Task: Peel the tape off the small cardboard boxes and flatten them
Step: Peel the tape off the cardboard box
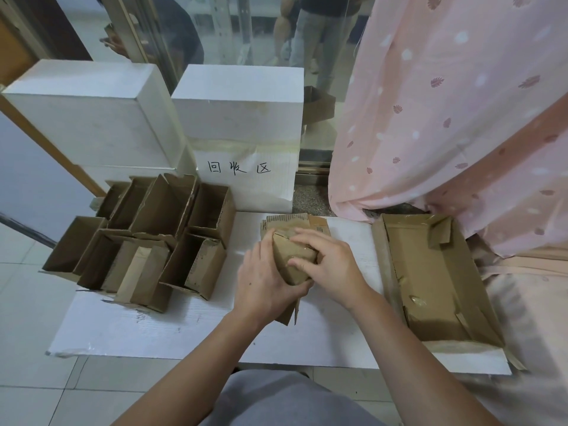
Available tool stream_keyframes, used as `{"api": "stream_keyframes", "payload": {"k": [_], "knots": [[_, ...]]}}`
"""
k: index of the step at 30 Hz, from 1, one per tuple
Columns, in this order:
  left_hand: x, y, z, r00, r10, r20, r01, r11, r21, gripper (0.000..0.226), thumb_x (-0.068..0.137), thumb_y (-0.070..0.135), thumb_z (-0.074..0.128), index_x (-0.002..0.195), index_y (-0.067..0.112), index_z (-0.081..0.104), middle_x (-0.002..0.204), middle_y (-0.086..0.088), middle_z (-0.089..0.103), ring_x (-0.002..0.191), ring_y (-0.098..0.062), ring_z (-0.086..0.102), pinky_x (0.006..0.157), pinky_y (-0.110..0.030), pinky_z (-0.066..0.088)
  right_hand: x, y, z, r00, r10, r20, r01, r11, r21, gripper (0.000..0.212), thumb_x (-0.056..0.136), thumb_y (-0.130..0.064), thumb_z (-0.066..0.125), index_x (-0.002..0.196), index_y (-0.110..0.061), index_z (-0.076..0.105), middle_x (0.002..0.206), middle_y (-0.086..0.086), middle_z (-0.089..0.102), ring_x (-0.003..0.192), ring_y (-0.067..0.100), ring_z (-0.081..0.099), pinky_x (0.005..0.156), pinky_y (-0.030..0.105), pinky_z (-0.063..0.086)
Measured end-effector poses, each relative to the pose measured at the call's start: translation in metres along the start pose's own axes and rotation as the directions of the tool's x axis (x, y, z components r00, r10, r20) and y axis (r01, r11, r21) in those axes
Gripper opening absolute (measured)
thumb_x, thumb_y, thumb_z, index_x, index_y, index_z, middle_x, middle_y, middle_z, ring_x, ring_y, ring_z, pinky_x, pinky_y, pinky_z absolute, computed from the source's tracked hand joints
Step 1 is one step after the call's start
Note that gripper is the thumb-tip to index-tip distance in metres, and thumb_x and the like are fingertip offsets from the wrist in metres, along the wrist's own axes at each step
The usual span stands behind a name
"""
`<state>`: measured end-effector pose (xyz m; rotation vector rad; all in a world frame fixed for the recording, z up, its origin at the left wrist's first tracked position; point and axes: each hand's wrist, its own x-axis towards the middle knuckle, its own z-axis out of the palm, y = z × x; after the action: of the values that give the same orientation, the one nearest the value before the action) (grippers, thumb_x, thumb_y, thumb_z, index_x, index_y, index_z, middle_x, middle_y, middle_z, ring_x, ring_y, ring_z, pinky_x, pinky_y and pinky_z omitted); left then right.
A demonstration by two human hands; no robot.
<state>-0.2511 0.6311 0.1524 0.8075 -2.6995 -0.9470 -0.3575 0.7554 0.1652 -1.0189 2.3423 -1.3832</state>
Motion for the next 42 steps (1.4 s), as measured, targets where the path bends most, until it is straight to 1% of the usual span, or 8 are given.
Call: {"api": "stream_keyframes", "payload": {"k": [3, 7, 10, 14, 18, 24, 29, 42], "knots": [[0.0, -0.001, 0.001, 1.0, 0.017, 0.003, -0.017, 1.0, 0.024, 0.121, 0.058, 0.078, 0.074, 0.155, 0.026, 0.023, 0.129, 0.007, 0.051, 0.116, -0.018, 0.049, 0.095, -0.037, 0.048, 0.001, 0.003, 0.003, 0.995, -0.075, -0.063, 0.072, 0.996, -0.044, 0.024, 0.086, -0.009, 0.079, 0.11, -0.012, 0.079, 0.121, -0.015, 0.067, 0.11, -0.014, 0.059, 0.101, 0.016, 0.046], [0.0, 0.003, 0.001, 0.999, 0.031, 0.039, -0.031, 0.999, 0.016, 0.12, 0.059, 0.072, 0.08, 0.155, 0.029, 0.022, 0.135, 0.009, 0.05, 0.121, -0.017, 0.047, 0.098, -0.034, 0.046, 0.0, 0.001, 0.009, 0.979, -0.062, -0.195, 0.028, 0.985, -0.171, 0.011, 0.097, -0.021, 0.063, 0.096, -0.017, 0.074, 0.102, -0.009, 0.074, 0.092, 0.007, 0.066, 0.085, 0.031, 0.052], [0.0, 0.004, 0.002, 0.995, 0.029, 0.092, -0.029, 1.0, -0.001, 0.13, 0.063, 0.069, 0.081, 0.161, 0.027, 0.008, 0.151, 0.009, 0.044, 0.132, -0.017, 0.045, 0.101, -0.034, 0.045, 0.001, 0.002, 0.009, 0.974, 0.016, -0.227, -0.069, 0.971, -0.23, 0.009, 0.101, -0.023, 0.058, 0.094, -0.022, 0.063, 0.095, -0.012, 0.068, 0.084, 0.011, 0.059, 0.077, 0.037, 0.049], [0.0, 0.004, 0.001, 0.993, 0.033, 0.116, -0.028, 0.999, -0.038, 0.135, 0.069, 0.063, 0.08, 0.162, 0.032, -0.012, 0.159, 0.006, 0.037, 0.142, -0.017, 0.04, 0.101, -0.03, 0.04, -0.002, -0.003, 0.011, 0.977, -0.1, -0.189, 0.045, 0.96, -0.275, 0.008, 0.101, -0.022, 0.058, 0.095, -0.025, 0.061, 0.096, -0.015, 0.063, 0.086, 0.01, 0.059, 0.072, 0.039, 0.051], [0.0, 0.0, -0.001, 0.995, 0.011, 0.102, -0.001, 0.996, -0.094, 0.129, 0.069, 0.062, 0.081, 0.162, 0.035, -0.004, 0.161, 0.007, 0.037, 0.144, -0.012, 0.039, 0.097, -0.02, 0.033, -0.003, -0.003, 0.013, 0.982, -0.187, -0.024, 0.173, 0.945, -0.278, 0.011, 0.099, -0.032, 0.059, 0.102, -0.028, 0.068, 0.105, -0.016, 0.056, 0.092, 0.012, 0.06, 0.074, 0.04, 0.054], [-0.002, -0.006, -0.001, 0.995, 0.004, 0.1, 0.007, 0.993, -0.114, 0.123, 0.069, 0.059, 0.081, 0.162, 0.034, 0.005, 0.159, 0.008, 0.041, 0.141, -0.011, 0.043, 0.097, -0.019, 0.034, -0.004, -0.001, 0.013, 0.987, -0.154, 0.052, 0.161, 0.968, -0.195, 0.036, 0.093, -0.048, 0.064, 0.121, -0.026, 0.07, 0.117, -0.017, 0.058, 0.109, 0.013, 0.059, 0.09, 0.036, 0.052], [-0.001, -0.003, -0.004, 0.987, -0.006, 0.16, 0.021, 0.995, -0.093, 0.121, 0.059, 0.067, 0.066, 0.16, 0.034, 0.009, 0.159, 0.01, 0.039, 0.14, -0.012, 0.044, 0.101, -0.028, 0.043, -0.005, 0.003, 0.019, 0.97, -0.223, -0.097, 0.194, 0.95, -0.244, 0.017, 0.093, -0.017, 0.068, 0.109, -0.02, 0.076, 0.109, -0.011, 0.067, 0.098, 0.012, 0.065, 0.08, 0.036, 0.056], [-0.003, -0.013, -0.006, 0.982, -0.028, 0.185, 0.035, 0.999, -0.037, 0.122, 0.069, 0.055, 0.081, 0.16, 0.04, 0.003, 0.15, 0.011, 0.05, 0.126, -0.017, 0.056, 0.09, -0.03, 0.045, 0.001, -0.004, 0.017, 0.977, -0.203, -0.07, 0.162, 0.912, -0.377, 0.019, 0.099, -0.032, 0.052, 0.094, -0.025, 0.069, 0.095, -0.01, 0.066, 0.081, 0.013, 0.065, 0.062, 0.037, 0.05]]}}
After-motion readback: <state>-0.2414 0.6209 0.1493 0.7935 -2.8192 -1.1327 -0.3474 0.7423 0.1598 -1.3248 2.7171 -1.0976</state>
